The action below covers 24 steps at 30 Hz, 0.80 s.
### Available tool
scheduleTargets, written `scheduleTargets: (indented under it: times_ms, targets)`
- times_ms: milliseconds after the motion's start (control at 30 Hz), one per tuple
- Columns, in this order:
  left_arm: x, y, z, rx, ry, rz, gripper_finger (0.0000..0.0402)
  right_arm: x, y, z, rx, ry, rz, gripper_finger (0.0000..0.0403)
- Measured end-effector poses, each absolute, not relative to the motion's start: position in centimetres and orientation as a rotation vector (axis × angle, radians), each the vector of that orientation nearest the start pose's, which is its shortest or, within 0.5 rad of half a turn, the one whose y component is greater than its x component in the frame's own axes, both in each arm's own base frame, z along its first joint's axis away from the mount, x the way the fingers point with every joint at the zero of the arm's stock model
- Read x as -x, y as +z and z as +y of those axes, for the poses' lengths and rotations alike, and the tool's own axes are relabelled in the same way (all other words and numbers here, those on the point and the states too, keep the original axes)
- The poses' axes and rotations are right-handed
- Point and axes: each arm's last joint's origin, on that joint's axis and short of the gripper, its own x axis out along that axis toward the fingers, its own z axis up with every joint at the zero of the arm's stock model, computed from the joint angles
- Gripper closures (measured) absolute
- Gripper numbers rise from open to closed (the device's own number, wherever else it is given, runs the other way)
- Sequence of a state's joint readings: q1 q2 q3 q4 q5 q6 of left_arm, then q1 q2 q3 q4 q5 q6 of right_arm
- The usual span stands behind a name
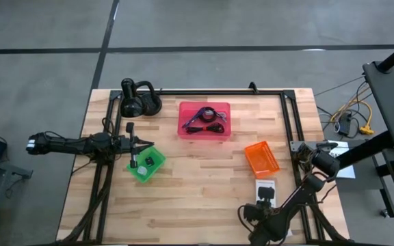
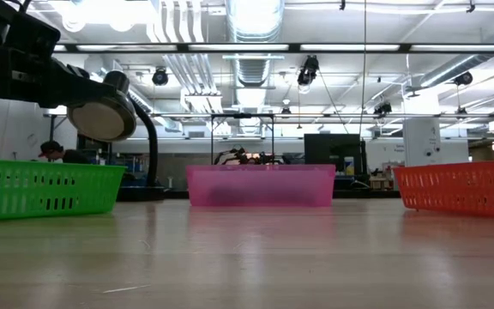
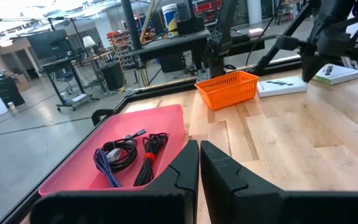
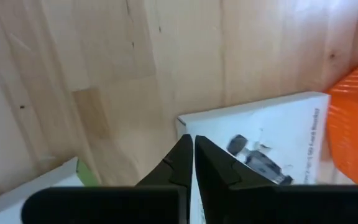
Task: Pick and place items into bin
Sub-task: Put the top card reader box into the orange bin
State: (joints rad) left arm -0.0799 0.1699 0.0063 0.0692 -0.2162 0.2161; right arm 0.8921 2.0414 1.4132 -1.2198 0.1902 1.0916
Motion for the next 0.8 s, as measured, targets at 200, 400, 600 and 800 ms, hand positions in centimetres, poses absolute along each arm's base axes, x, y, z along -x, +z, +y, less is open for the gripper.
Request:
scheduleTargets:
  times_ms: [200, 400, 600, 800]
  targets:
    - [-10.7, 15.8, -0.2, -0.230, 0.126, 0.108, 0.0402, -22.2, 16.2, 26.5, 0.168, -0.428, 1.559, 0.0395]
    - [-10.7, 15.8, -0.2, -0.230, 0.126, 0.108, 0.0402, -21.7, 17.4, 26.0, 0.201, -0.544, 1.587, 0.0395]
    - [-10.7, 15.8, -0.2, -0.229, 0.125, 0.108, 0.0402, -21.8, 20.0, 25.6, 0.050, -0.639, 1.549, 0.0381]
    - [-10.7, 15.8, -0.2, -0.229, 0.125, 0.109, 0.0402, -21.7, 24.0, 25.8, -0.139, -0.457, 1.440, 0.0299]
